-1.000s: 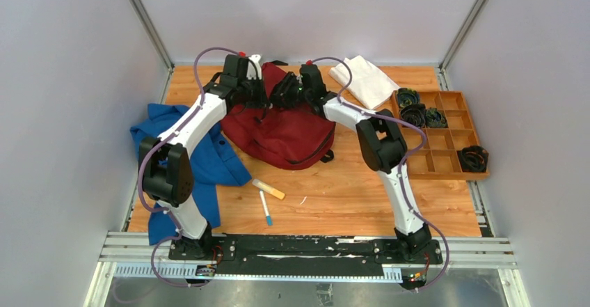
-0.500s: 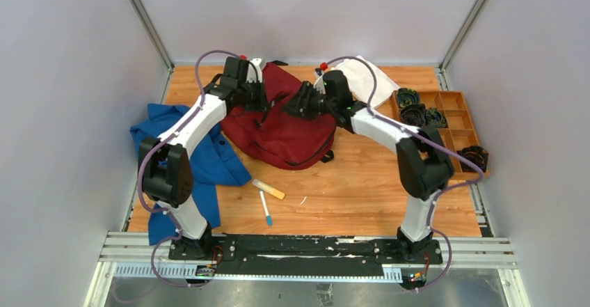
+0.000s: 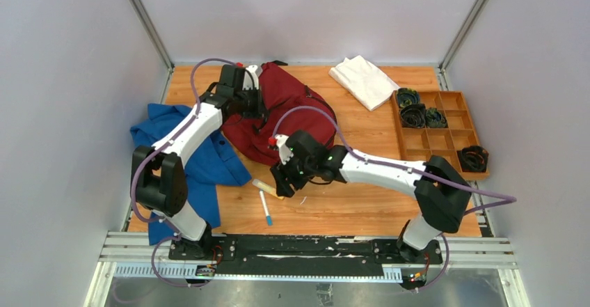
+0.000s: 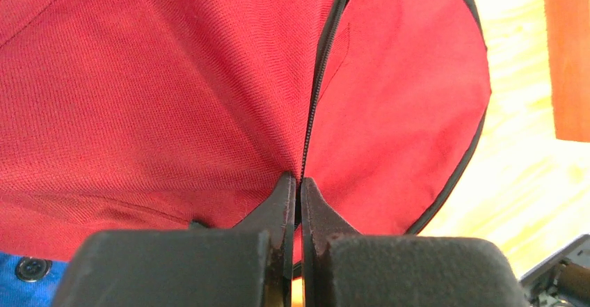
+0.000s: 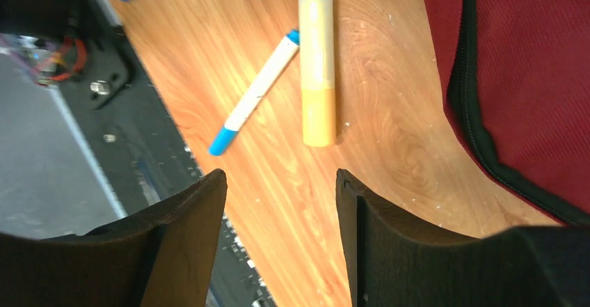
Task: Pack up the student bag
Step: Pick up the stationery from the center of the board, then place the stationery in the student bag.
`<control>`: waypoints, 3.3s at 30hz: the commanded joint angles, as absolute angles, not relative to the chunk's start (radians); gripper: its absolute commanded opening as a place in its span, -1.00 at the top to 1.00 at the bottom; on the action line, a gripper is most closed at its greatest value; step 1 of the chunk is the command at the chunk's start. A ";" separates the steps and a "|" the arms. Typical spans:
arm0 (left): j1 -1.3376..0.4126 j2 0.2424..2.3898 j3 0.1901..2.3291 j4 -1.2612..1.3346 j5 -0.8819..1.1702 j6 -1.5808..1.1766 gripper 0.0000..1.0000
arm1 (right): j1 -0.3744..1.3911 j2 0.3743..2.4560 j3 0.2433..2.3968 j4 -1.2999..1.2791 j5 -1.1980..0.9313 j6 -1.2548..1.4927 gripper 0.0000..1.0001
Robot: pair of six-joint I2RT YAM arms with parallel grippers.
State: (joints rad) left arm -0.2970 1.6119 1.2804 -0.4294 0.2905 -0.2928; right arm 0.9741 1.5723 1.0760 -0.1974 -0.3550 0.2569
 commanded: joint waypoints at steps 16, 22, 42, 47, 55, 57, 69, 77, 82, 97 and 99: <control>-0.274 1.660 1.321 -0.473 0.508 -0.265 1.00 | 1.141 1.859 1.124 -0.081 -0.004 0.168 0.17; -0.272 1.673 1.344 -0.495 0.505 -0.244 1.00 | 1.141 1.730 1.031 -0.126 0.059 0.196 1.00; -0.272 1.685 1.363 -0.501 0.548 -0.246 1.00 | 0.791 1.485 1.160 -0.297 -0.278 0.361 1.00; -0.265 1.663 1.368 -0.483 0.522 -0.268 1.00 | 0.755 1.627 1.314 -0.354 -0.300 0.386 1.00; -0.258 1.608 1.380 -0.447 0.484 -0.287 1.00 | 0.720 1.807 1.513 -0.385 -0.326 0.492 1.00; -0.256 1.604 1.386 -0.447 0.482 -0.288 1.00 | 0.718 1.844 1.549 -0.385 -0.321 0.504 1.00; -0.255 1.585 1.385 -0.440 0.527 -0.297 1.00 | 0.635 2.014 1.659 -0.231 -0.317 0.786 1.00; -0.256 1.584 1.393 -0.471 0.540 -0.285 1.00 | 0.625 2.134 1.685 0.115 -0.247 1.051 0.74; -0.256 1.571 1.401 -0.476 0.543 -0.287 1.00 | 0.626 2.223 1.770 0.175 -0.324 1.079 -0.11; -0.255 1.562 1.389 -0.470 0.540 -0.303 1.00 | 0.630 2.053 1.563 0.247 -0.387 1.032 0.84; -0.255 1.562 1.388 -0.467 0.541 -0.309 1.00 | 0.629 2.088 1.611 0.250 -0.422 1.042 0.88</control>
